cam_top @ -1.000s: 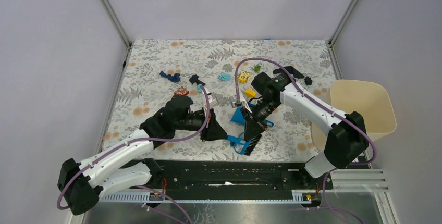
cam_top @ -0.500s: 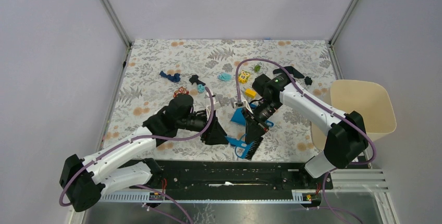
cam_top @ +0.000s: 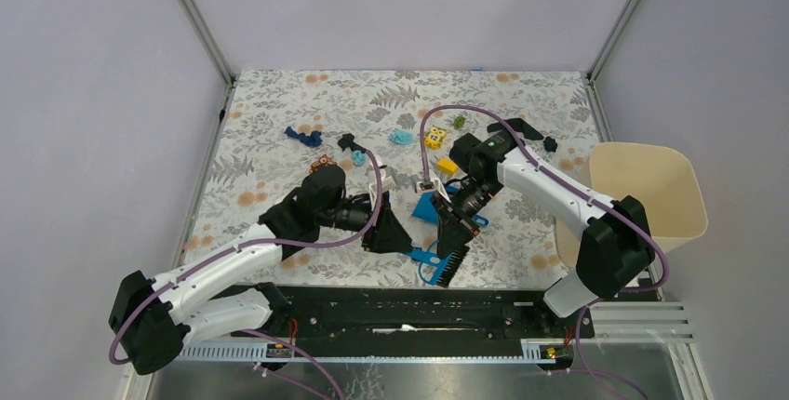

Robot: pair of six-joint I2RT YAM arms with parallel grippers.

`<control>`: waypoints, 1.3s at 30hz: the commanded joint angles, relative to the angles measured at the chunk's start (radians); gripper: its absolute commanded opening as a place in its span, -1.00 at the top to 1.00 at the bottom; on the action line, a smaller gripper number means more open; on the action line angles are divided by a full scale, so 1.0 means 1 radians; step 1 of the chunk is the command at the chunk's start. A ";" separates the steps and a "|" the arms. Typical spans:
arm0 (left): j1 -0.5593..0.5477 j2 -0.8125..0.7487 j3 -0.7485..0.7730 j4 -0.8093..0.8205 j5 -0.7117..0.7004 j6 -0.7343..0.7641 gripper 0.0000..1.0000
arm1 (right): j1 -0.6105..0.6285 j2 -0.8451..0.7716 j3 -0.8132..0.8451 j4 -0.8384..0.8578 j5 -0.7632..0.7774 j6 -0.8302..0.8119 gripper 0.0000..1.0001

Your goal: Sweep away the paper scraps from the table

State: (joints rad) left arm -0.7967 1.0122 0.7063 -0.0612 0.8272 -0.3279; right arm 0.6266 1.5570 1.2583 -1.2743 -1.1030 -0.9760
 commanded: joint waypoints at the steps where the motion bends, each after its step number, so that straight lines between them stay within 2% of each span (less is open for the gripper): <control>1: 0.002 0.012 0.001 0.073 0.053 -0.011 0.35 | 0.007 0.001 0.025 -0.023 -0.031 -0.016 1.00; 3: 0.003 0.013 0.001 0.064 0.049 -0.003 0.28 | 0.007 0.002 0.029 -0.022 -0.027 -0.015 1.00; 6: 0.003 0.012 -0.004 0.063 0.042 0.001 0.28 | 0.008 0.001 0.033 -0.022 -0.028 -0.015 1.00; 21: 0.002 0.041 -0.010 0.041 0.057 0.012 0.57 | 0.008 0.008 0.032 -0.011 -0.021 -0.011 1.00; 27: 0.002 0.052 -0.011 0.031 0.074 0.016 0.59 | 0.007 0.008 0.029 0.002 -0.015 0.003 1.00; 32: 0.002 0.060 -0.010 0.033 0.080 0.013 0.89 | 0.007 0.009 0.025 0.011 -0.014 0.007 1.00; 35: 0.002 0.062 -0.011 0.036 0.074 0.010 1.00 | 0.007 0.007 0.021 0.018 -0.010 0.013 0.99; 37: 0.003 0.061 -0.013 0.035 0.069 0.010 1.00 | 0.006 0.003 0.016 0.031 -0.004 0.024 0.94; 38: 0.002 0.059 -0.012 0.035 0.065 0.010 1.00 | 0.008 0.000 0.012 0.044 0.004 0.037 0.82; 39: 0.002 0.056 -0.009 0.030 0.058 0.011 1.00 | 0.007 -0.004 0.006 0.061 0.017 0.054 0.61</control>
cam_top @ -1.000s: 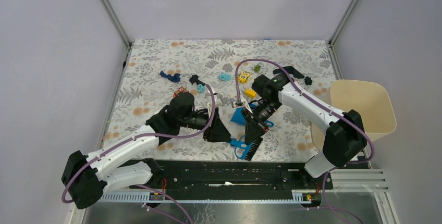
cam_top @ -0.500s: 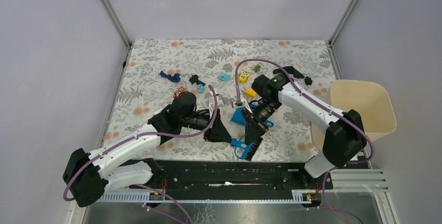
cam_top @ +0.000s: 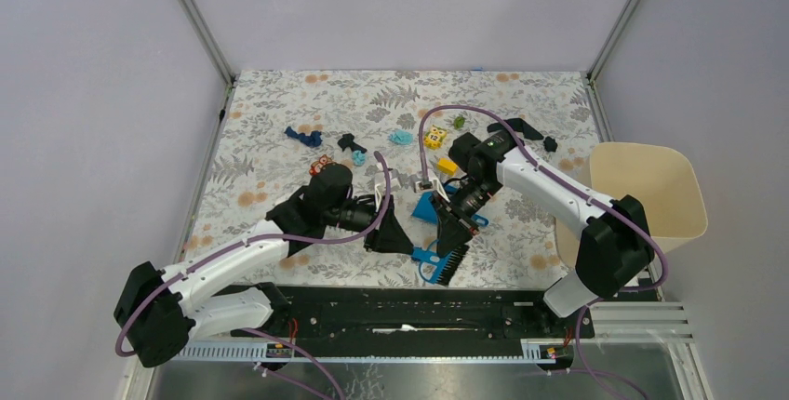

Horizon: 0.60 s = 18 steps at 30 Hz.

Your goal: Sweep away the paper scraps from the table

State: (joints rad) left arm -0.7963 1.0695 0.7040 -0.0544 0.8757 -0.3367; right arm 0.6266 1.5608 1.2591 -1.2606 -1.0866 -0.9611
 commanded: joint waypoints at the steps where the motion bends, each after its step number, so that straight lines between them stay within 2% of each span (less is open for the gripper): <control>1: 0.002 -0.006 -0.001 0.007 -0.007 0.028 1.00 | 0.006 -0.014 0.000 0.085 0.023 0.073 0.41; 4: 0.002 -0.023 0.037 -0.103 -0.107 0.085 1.00 | 0.006 -0.051 -0.043 0.277 0.260 0.278 -0.14; 7: 0.003 -0.046 0.065 -0.230 -0.353 0.128 1.00 | 0.003 -0.101 -0.089 0.438 0.581 0.417 -0.31; 9: 0.018 -0.065 0.051 -0.265 -0.481 0.129 1.00 | -0.024 -0.130 -0.116 0.483 0.681 0.437 -0.36; 12: 0.053 -0.095 0.004 -0.241 -0.547 0.094 1.00 | -0.104 -0.175 -0.182 0.538 0.715 0.456 -0.39; 18: 0.160 -0.151 -0.030 -0.210 -0.643 0.053 1.00 | -0.195 -0.205 -0.402 0.731 0.896 0.297 -0.35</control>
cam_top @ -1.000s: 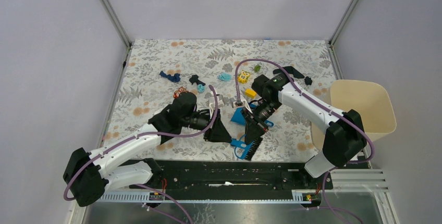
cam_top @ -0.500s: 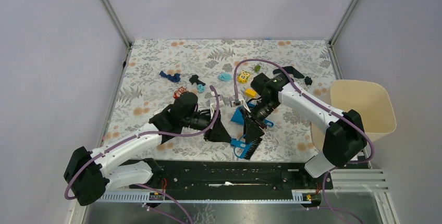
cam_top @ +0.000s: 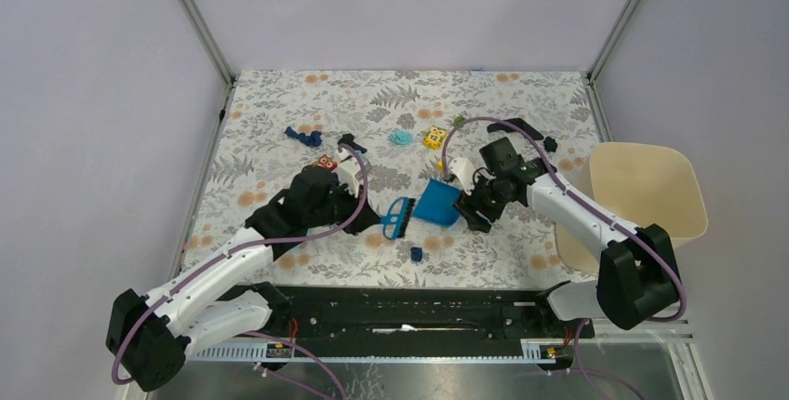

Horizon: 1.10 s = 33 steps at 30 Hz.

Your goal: Sweep away the paper scraps from the table

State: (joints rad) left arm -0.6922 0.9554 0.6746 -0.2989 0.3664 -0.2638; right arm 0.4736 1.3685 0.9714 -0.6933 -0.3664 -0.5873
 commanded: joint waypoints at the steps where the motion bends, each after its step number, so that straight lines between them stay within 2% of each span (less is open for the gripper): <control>1: 0.078 -0.047 -0.008 0.041 -0.142 -0.020 1.00 | -0.064 -0.013 -0.142 0.195 0.154 -0.101 -0.35; 5: 0.120 -0.083 -0.024 0.058 -0.161 -0.022 1.00 | -0.134 -0.068 -0.258 0.326 -0.028 -0.206 -0.38; 8: 0.120 -0.097 -0.031 0.061 -0.170 -0.021 1.00 | -0.138 -0.087 -0.342 0.469 -0.074 -0.220 -0.43; 13: 0.120 -0.093 -0.029 0.064 -0.162 -0.022 1.00 | -0.138 0.033 -0.313 0.477 -0.089 -0.221 -0.39; 21: 0.120 -0.089 -0.030 0.067 -0.146 -0.022 1.00 | -0.138 0.112 -0.277 0.456 -0.097 -0.211 -0.10; 23: 0.123 -0.090 -0.029 0.068 -0.146 -0.022 1.00 | -0.138 0.096 -0.283 0.453 -0.073 -0.207 0.00; 26: 0.129 -0.096 -0.029 0.067 -0.145 -0.025 1.00 | -0.138 0.085 -0.278 0.416 -0.051 -0.212 0.30; 29: 0.132 -0.099 -0.030 0.070 -0.153 -0.032 1.00 | -0.138 0.081 -0.228 0.319 -0.048 -0.188 0.52; 33: 0.136 -0.086 -0.020 0.074 -0.150 -0.052 1.00 | -0.139 -0.005 -0.178 0.171 -0.039 -0.176 0.80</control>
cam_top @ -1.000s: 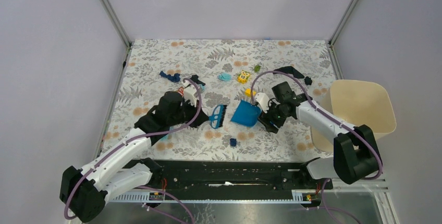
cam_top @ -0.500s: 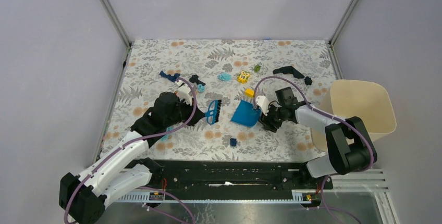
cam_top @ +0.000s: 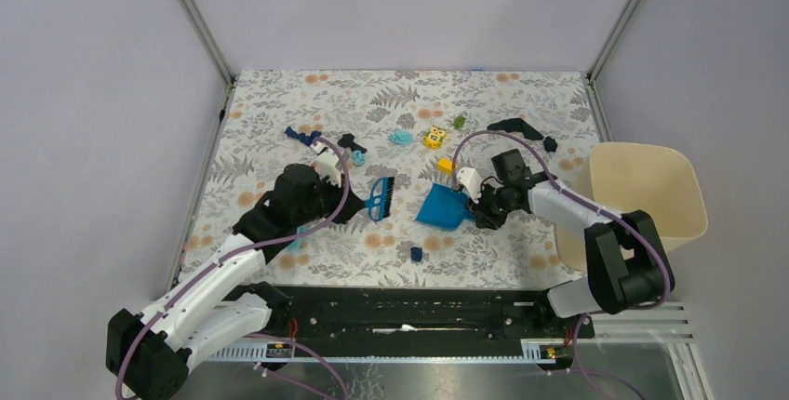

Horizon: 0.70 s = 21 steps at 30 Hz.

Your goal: Sweep away the paper scraps from the table

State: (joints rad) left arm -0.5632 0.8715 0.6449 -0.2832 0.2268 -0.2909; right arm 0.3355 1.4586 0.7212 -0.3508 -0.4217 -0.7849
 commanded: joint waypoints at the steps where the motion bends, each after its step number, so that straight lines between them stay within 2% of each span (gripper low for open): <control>1: 0.009 0.003 0.013 0.063 -0.006 -0.028 1.00 | 0.000 -0.114 0.084 -0.210 0.023 0.025 0.82; 7: 0.016 0.050 0.055 0.144 -0.001 -0.107 1.00 | 0.000 -0.206 0.136 -0.401 0.158 0.115 0.94; 10: 0.018 0.113 0.070 0.284 0.018 -0.198 1.00 | 0.000 -0.272 0.147 -0.467 0.218 0.176 1.00; 17: 0.017 0.352 0.128 0.695 -0.113 -0.469 1.00 | -0.001 -0.491 0.189 -0.460 0.470 0.371 1.00; 21: 0.014 0.526 0.184 0.824 -0.132 -0.580 1.00 | -0.010 -0.529 0.241 -0.411 0.639 0.415 1.00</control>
State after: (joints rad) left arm -0.5514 1.2819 0.7551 0.2665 0.1539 -0.6994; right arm 0.3355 0.9581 0.8764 -0.7967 -0.0002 -0.4702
